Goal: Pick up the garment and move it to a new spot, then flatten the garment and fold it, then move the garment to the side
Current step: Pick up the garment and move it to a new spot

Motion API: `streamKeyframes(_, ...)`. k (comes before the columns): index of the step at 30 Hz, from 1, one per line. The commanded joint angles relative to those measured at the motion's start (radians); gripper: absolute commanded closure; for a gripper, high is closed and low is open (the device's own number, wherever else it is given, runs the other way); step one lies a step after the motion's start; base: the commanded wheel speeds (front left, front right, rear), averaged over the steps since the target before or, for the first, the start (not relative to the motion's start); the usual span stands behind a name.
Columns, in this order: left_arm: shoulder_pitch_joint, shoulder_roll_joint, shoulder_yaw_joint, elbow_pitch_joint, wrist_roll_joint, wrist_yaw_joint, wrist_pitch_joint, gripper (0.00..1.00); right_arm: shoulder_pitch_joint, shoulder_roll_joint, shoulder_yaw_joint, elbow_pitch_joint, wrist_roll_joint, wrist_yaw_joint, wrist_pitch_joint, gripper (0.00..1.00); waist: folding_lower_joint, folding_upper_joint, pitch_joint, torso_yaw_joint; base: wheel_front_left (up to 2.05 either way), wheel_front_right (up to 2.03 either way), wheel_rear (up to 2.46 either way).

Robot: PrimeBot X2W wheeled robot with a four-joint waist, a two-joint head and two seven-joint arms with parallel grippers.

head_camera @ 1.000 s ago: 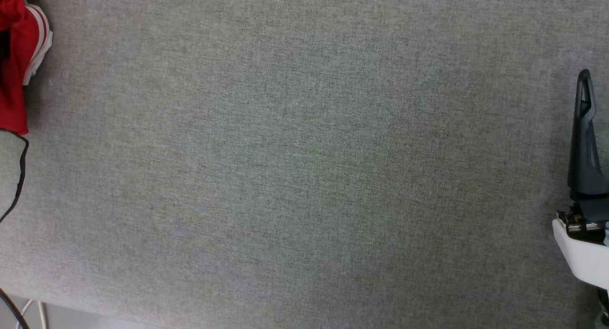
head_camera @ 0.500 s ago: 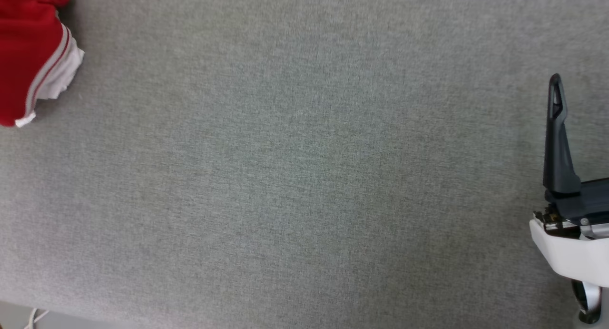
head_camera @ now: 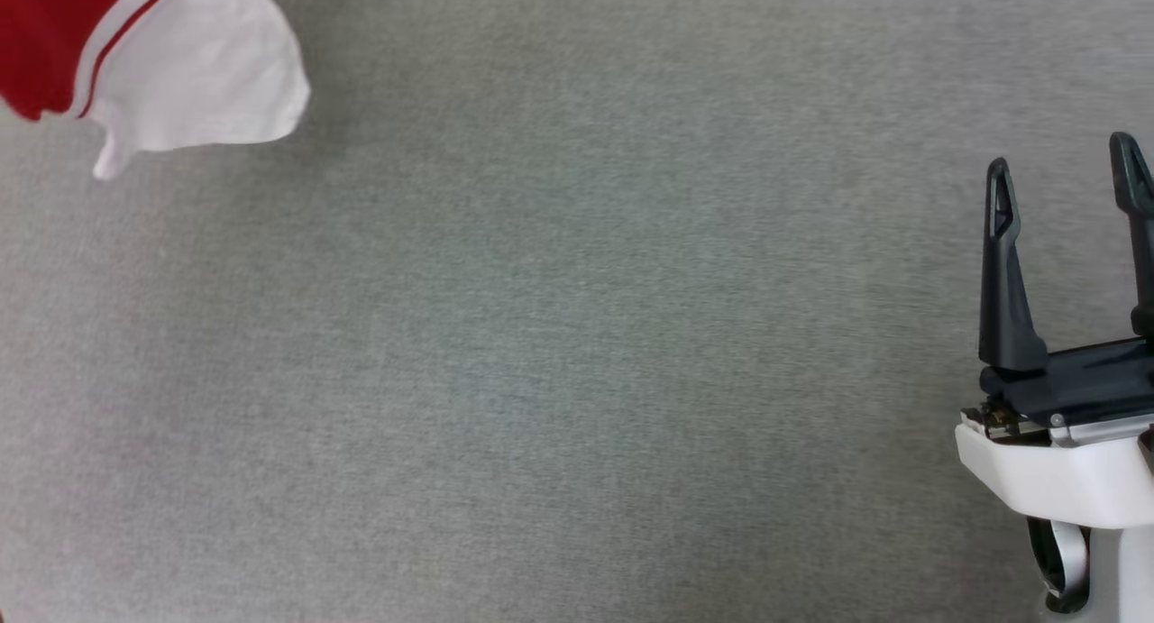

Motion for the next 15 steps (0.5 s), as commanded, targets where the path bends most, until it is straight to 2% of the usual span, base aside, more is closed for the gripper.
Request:
streamKeyframes(1, -0.034, -0.008, -0.019, -0.024, 0.008, 0.000, 0.012, 1.00, 0.005, 0.006, 0.000, 0.006, 0.012, 0.000, -0.002, 0.00, 0.0001, 0.0000, -0.040, -0.043, 0.00, 0.00, 0.00)
streamKeyframes(7, -0.128, -0.064, -0.104, -0.112, 0.000, 0.000, 0.057, 1.00, 0.015, 0.009, -0.011, 0.027, 0.072, 0.000, -0.002, 0.00, 0.0001, 0.0000, -0.088, -0.124, 0.00, 0.00, 0.00)
streamKeyframes(15, -0.165, -0.137, -0.212, -0.231, 0.006, 0.000, 0.092, 1.00, 0.033, 0.009, -0.023, 0.048, 0.138, 0.000, -0.002, 0.00, 0.0001, 0.0000, -0.128, -0.231, 0.00, 0.00, 0.00)
